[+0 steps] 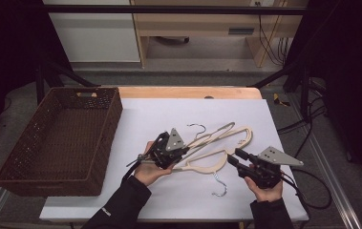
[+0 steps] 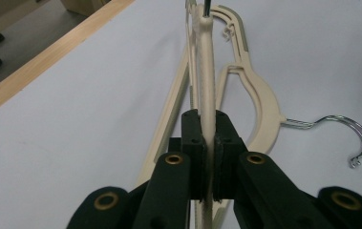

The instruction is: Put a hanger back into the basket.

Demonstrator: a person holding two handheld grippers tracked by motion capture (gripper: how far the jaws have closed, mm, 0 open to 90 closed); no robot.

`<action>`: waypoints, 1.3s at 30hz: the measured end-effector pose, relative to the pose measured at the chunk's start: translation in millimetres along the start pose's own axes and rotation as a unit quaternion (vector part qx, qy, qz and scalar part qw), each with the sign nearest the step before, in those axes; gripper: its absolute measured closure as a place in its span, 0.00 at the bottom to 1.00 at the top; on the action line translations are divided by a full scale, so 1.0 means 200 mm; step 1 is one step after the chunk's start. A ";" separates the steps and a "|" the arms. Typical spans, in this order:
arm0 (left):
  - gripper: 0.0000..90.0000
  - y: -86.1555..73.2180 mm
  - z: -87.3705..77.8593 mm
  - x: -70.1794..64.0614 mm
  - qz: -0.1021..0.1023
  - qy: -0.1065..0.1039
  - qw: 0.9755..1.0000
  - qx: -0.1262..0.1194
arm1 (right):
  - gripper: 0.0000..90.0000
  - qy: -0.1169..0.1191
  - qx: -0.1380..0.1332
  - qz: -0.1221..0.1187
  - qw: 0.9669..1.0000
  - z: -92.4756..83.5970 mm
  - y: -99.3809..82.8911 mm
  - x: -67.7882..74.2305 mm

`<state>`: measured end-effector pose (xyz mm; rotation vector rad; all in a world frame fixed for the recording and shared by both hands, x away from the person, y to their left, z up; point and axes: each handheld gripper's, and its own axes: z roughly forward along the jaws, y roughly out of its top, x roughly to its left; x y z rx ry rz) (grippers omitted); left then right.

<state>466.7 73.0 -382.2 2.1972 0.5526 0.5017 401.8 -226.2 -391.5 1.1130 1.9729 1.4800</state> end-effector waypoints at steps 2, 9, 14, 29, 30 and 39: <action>0.96 -0.01 -0.05 0.01 -0.012 -0.001 1.000 -0.010 | 0.78 0.011 0.000 -0.002 1.000 0.01 0.01 0.01; 0.96 -0.06 -0.21 0.03 -0.046 -0.018 0.999 -0.021 | 1.00 0.045 -0.005 -0.022 0.999 0.04 0.10 0.09; 0.96 -0.11 -0.28 0.01 -0.055 -0.030 0.998 -0.018 | 1.00 0.078 -0.009 -0.040 0.996 0.10 0.17 0.19; 0.96 -0.12 -0.22 -0.14 -0.035 -0.056 0.998 0.004 | 1.00 0.134 -0.044 -0.053 0.989 0.15 0.25 0.34; 0.96 -0.13 -0.21 -0.15 -0.035 -0.062 0.997 0.007 | 1.00 0.133 -0.043 -0.054 0.989 0.15 0.25 0.34; 0.96 -0.14 -0.20 -0.15 -0.035 -0.071 0.997 0.009 | 1.00 0.117 -0.038 -0.054 0.991 0.16 0.24 0.33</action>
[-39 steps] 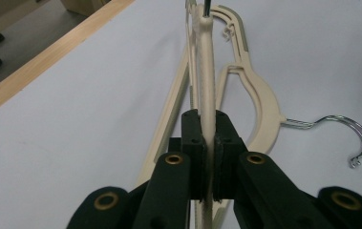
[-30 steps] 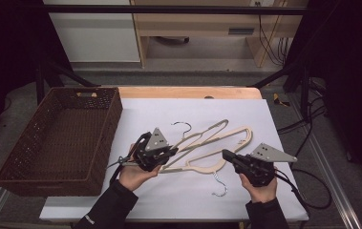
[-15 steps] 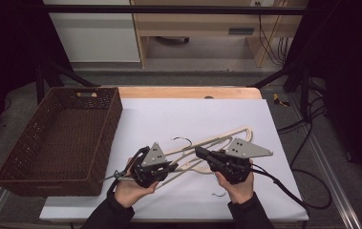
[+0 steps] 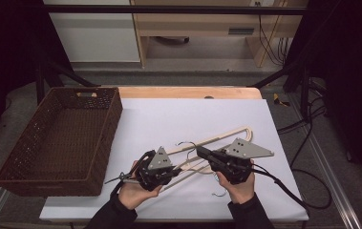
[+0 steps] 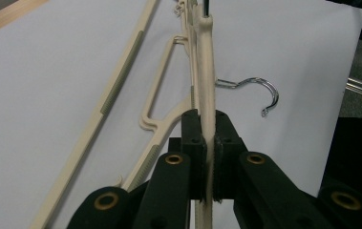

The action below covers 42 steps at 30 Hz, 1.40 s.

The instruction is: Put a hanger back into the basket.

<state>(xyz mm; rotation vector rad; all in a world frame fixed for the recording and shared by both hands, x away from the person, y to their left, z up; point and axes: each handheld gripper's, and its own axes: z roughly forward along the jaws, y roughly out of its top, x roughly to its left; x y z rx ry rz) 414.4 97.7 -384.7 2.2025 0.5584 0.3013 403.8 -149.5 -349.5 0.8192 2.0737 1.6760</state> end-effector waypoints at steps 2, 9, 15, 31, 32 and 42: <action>0.96 0.00 0.00 0.00 0.002 0.001 1.000 0.001 | 1.00 -0.001 0.002 0.002 1.000 0.00 0.00 0.00; 0.96 0.01 -0.05 0.00 -0.005 0.002 1.000 -0.010 | 1.00 -0.010 0.010 0.001 1.000 -0.02 -0.02 -0.02; 0.96 0.08 -0.21 0.04 -0.010 0.027 0.999 -0.036 | 0.98 -0.032 0.018 0.013 0.999 -0.06 -0.07 -0.08; 0.96 0.26 -0.73 0.31 -0.018 0.091 0.992 -0.083 | 0.41 -0.124 0.035 0.052 0.990 -0.22 -0.24 -0.26; 0.96 0.26 -0.76 0.33 -0.020 0.097 0.991 -0.085 | 0.39 -0.128 0.033 0.053 0.990 -0.22 -0.25 -0.27; 0.96 0.18 -0.97 0.58 -0.048 0.149 0.984 -0.088 | 0.19 -0.157 0.047 0.062 0.985 -0.26 -0.31 -0.35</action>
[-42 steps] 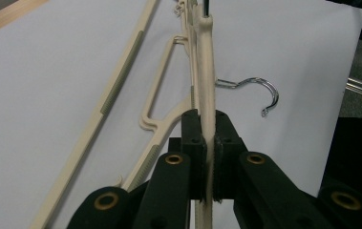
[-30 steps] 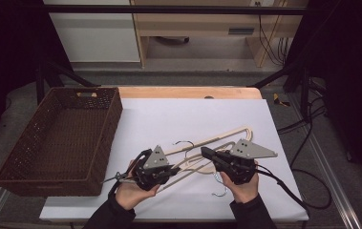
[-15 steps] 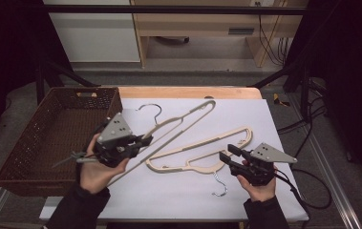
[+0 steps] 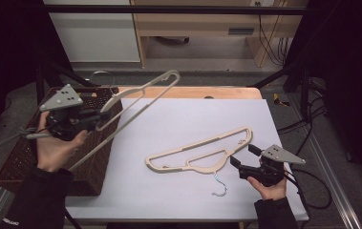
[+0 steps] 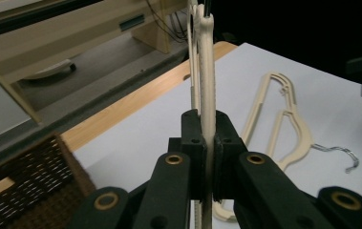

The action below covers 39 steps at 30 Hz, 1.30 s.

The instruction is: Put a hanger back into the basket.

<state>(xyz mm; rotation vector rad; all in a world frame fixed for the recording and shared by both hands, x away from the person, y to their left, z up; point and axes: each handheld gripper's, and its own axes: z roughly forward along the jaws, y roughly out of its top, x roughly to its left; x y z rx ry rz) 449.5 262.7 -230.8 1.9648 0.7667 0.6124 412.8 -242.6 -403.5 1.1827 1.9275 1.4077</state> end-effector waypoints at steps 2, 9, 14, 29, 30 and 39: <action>0.96 -0.03 -0.05 0.10 0.004 0.022 1.000 0.011 | 0.16 -0.003 0.006 0.000 1.000 0.00 -0.02 -0.02; 0.96 -0.12 -0.15 0.32 -0.016 0.043 0.999 0.006 | 0.13 -0.014 0.015 0.006 1.000 0.01 -0.04 -0.04; 0.96 -0.20 -0.18 0.46 -0.029 0.073 0.997 0.018 | 0.12 -0.018 0.014 0.004 1.000 0.00 -0.04 -0.05; 0.96 -0.53 -0.15 0.71 -0.092 0.093 0.990 0.050 | 0.11 -0.019 0.020 0.005 1.000 0.01 -0.05 -0.05; 0.96 -0.55 -0.14 0.72 -0.093 0.097 0.989 0.056 | 0.11 -0.019 0.020 0.005 1.000 0.01 -0.05 -0.05; 0.96 -0.65 -0.10 0.71 -0.083 0.097 0.990 0.059 | 0.10 -0.017 0.021 0.006 1.000 0.01 -0.05 -0.05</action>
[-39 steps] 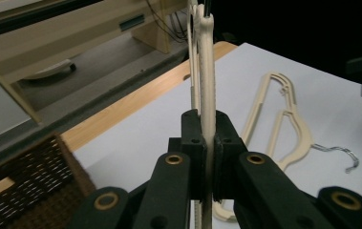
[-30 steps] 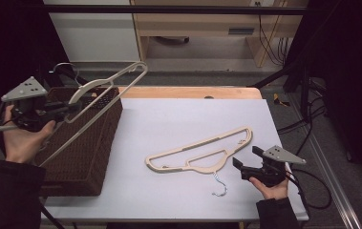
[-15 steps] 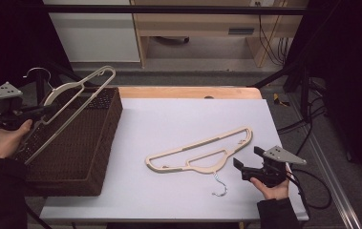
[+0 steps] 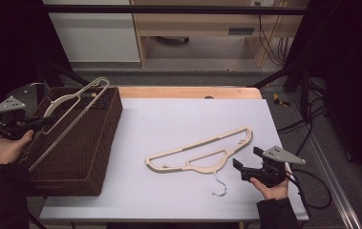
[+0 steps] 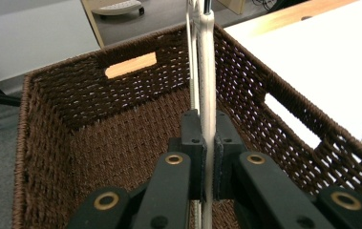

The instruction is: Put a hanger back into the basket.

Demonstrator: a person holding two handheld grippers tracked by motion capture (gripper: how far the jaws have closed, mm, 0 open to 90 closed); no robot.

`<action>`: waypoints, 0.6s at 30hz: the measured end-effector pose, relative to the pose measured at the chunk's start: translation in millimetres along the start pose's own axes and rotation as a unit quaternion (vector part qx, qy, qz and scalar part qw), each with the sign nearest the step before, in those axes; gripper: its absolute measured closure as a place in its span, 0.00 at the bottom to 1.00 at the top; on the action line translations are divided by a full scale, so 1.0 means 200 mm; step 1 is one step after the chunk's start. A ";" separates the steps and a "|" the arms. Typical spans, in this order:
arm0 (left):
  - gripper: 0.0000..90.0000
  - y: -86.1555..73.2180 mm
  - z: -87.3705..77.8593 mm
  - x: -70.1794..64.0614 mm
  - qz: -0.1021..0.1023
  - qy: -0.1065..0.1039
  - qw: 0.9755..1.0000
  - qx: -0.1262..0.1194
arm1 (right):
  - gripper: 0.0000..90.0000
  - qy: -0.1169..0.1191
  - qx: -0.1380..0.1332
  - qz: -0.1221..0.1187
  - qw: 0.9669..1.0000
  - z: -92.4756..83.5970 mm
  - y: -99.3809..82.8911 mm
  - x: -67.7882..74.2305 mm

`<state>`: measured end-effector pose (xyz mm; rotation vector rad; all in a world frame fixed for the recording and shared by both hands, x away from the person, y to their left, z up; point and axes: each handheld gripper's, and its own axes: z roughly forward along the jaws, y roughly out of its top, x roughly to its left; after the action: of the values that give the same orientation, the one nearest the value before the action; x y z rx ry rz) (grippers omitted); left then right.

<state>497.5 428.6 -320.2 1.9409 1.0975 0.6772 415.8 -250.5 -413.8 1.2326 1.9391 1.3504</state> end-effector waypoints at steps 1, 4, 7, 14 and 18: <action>0.96 -0.01 0.00 -0.01 0.008 0.000 1.000 0.006 | 0.10 0.000 0.000 0.000 1.000 0.00 0.00 0.00; 0.96 -0.03 0.01 -0.01 0.014 0.002 1.000 0.015 | 0.10 0.000 -0.001 -0.002 1.000 0.00 0.00 0.00; 0.96 -0.06 0.00 0.00 0.015 -0.003 1.000 0.016 | 0.10 0.000 0.000 0.000 1.000 0.00 0.00 0.00; 0.96 -0.12 -0.01 0.00 0.020 -0.008 1.000 0.023 | 0.10 0.002 0.004 -0.006 1.000 0.00 0.00 0.00; 0.96 -0.13 -0.04 0.02 0.024 -0.007 0.999 0.031 | 0.10 0.001 0.005 -0.006 1.000 0.00 0.00 0.00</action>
<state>481.4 442.6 -338.5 2.0275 1.0761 0.6618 416.3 -250.5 -414.8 1.2234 1.9539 1.3391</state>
